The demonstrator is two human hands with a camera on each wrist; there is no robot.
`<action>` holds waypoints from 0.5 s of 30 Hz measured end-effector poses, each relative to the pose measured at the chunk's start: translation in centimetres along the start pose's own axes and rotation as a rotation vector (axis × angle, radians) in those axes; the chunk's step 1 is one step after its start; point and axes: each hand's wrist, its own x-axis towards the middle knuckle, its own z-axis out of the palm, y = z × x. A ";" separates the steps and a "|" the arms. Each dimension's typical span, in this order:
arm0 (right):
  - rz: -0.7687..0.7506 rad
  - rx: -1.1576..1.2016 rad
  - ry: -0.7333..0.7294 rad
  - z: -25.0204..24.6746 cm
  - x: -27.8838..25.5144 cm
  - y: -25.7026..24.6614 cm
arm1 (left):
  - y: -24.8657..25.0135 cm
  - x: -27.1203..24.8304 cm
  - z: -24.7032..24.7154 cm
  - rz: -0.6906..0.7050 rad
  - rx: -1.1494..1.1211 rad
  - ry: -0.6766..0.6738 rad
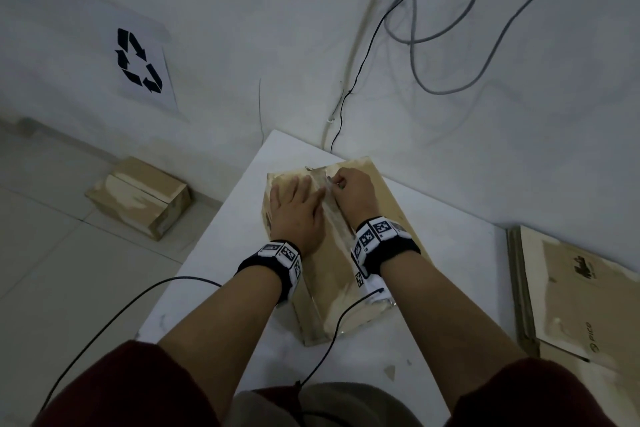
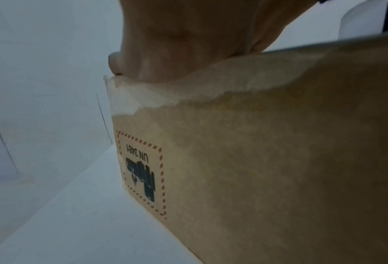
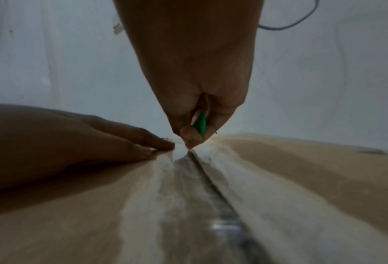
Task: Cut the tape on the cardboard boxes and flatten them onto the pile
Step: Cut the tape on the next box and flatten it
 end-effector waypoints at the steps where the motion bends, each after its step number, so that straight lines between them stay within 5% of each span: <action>1: 0.000 0.007 -0.007 -0.1 -0.1 0.2 | 0.0 0.0 0.1 -0.001 0.003 0.004; 15: -0.063 -0.011 0.060 0.5 -2.8 1.8 | -0.1 0.0 0.4 0.011 -0.013 0.064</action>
